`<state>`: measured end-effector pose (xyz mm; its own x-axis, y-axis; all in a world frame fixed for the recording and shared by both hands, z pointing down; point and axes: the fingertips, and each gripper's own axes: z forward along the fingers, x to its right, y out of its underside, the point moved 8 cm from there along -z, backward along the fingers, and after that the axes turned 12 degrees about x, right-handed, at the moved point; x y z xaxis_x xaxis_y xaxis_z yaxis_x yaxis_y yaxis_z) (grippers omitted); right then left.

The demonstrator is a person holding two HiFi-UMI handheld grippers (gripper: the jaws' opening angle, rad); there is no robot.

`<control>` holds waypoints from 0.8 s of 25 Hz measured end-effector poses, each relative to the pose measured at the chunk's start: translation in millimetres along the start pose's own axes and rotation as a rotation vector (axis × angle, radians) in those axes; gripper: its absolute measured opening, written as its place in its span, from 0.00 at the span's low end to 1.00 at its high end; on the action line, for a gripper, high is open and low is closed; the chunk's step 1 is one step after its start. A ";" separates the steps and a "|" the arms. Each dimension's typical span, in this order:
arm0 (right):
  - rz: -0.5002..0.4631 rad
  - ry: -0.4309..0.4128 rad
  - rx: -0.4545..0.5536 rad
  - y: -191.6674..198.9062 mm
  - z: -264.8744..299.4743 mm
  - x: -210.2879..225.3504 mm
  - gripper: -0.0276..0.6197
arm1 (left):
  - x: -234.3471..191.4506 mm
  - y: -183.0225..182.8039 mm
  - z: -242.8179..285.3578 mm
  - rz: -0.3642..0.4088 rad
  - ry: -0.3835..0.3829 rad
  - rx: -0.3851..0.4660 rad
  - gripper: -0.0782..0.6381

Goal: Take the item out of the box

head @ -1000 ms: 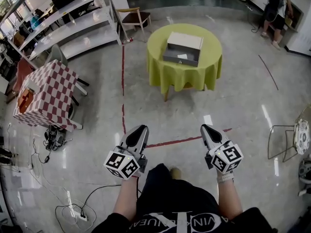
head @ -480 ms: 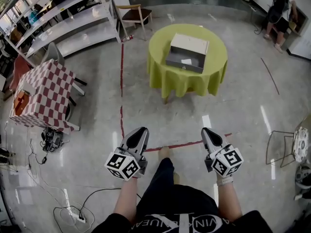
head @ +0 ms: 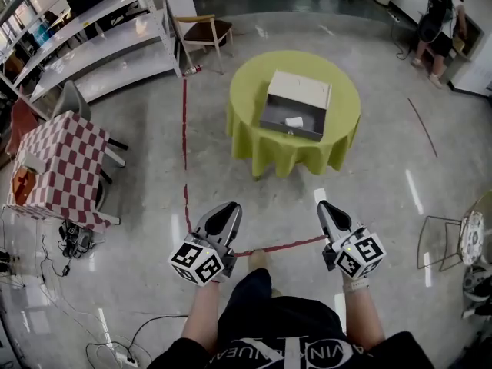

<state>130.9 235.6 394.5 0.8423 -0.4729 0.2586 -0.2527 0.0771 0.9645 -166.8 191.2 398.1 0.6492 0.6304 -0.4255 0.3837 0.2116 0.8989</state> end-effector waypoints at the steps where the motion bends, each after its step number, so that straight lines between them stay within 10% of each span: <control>1: 0.000 0.003 -0.001 0.1 6.8 3.0 0.05 | -5.7 -1.4 5.4 -0.002 0.000 -0.003 0.16; 20: 0.030 0.101 -0.065 15.5 75.3 42.8 0.05 | -82.5 6.3 77.2 -0.070 0.042 -0.080 0.16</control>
<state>127.2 150.4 416.4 0.8795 -0.3786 0.2882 -0.2499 0.1478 0.9569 -167.2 82.9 430.8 0.5939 0.6423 -0.4845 0.3727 0.3140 0.8732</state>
